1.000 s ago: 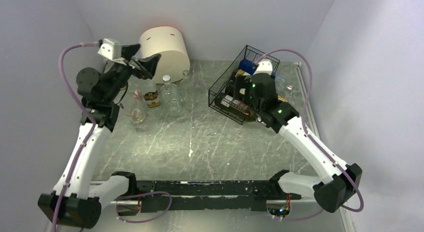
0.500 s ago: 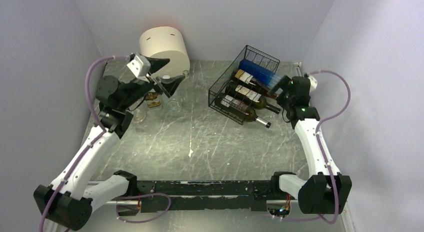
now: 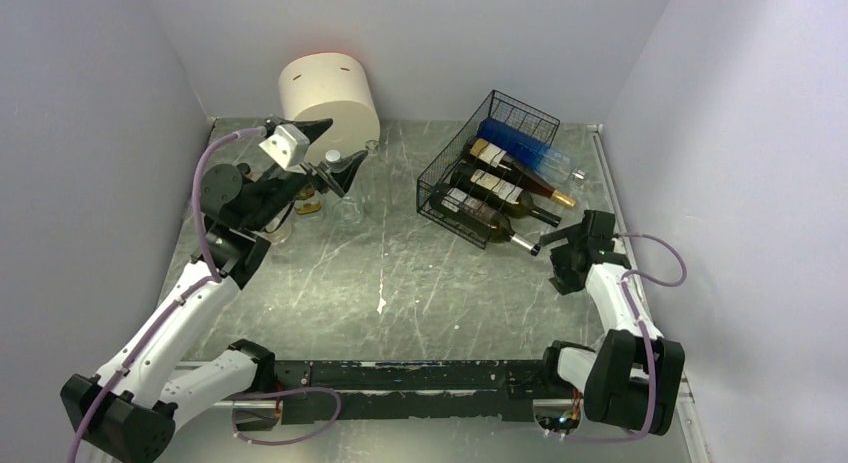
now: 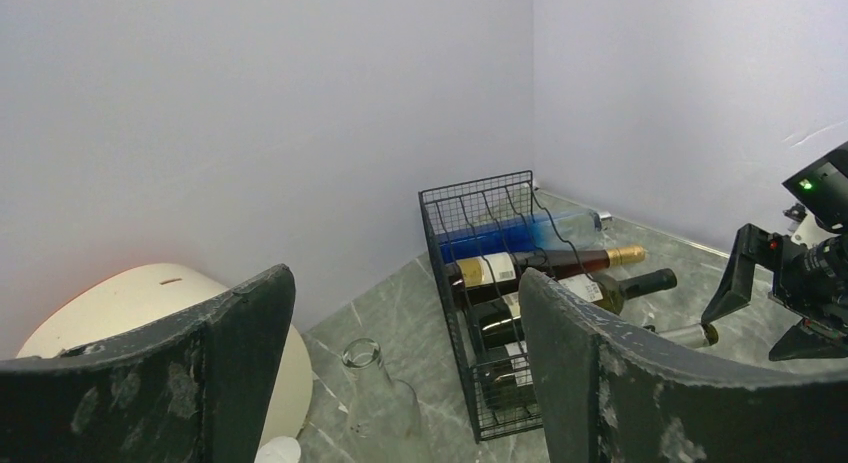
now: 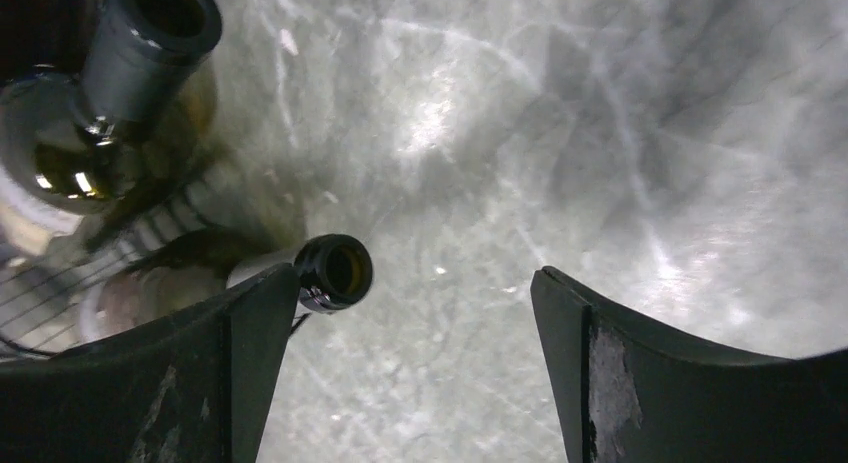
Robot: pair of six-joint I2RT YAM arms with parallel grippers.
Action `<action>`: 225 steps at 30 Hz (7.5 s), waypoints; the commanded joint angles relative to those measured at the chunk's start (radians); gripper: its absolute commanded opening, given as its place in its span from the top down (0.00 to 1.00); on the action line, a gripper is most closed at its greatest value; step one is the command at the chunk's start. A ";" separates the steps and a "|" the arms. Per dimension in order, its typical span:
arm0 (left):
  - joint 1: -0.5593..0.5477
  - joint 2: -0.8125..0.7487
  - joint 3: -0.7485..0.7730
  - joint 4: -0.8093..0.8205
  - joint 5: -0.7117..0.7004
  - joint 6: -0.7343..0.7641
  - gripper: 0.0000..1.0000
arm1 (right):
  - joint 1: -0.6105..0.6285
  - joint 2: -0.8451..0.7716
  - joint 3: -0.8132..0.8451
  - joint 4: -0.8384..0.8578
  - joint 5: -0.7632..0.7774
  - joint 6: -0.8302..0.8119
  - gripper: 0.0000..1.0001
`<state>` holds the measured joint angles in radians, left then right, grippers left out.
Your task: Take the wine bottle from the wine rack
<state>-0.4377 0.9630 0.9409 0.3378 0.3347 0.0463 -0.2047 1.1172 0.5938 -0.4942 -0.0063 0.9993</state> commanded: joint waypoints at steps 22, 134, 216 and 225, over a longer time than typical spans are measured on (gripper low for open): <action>-0.013 0.065 -0.003 0.000 -0.067 0.023 0.17 | 0.238 0.216 -0.013 0.300 0.102 0.651 0.28; 0.079 -0.170 -0.125 0.100 -0.764 0.124 0.25 | 1.039 0.527 1.067 0.129 0.043 -1.015 1.00; 0.188 -0.208 -0.139 0.106 -0.774 0.093 0.28 | 1.230 0.743 1.380 0.196 0.104 -1.094 0.18; 0.188 -0.193 -0.132 0.093 -0.746 0.081 0.27 | 1.219 0.343 0.920 0.163 0.363 -1.125 0.13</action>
<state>-0.2584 0.7647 0.7990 0.4213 -0.4400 0.1383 1.0222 1.5616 1.6642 -0.2962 0.1829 -0.0998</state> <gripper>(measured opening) 0.721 0.860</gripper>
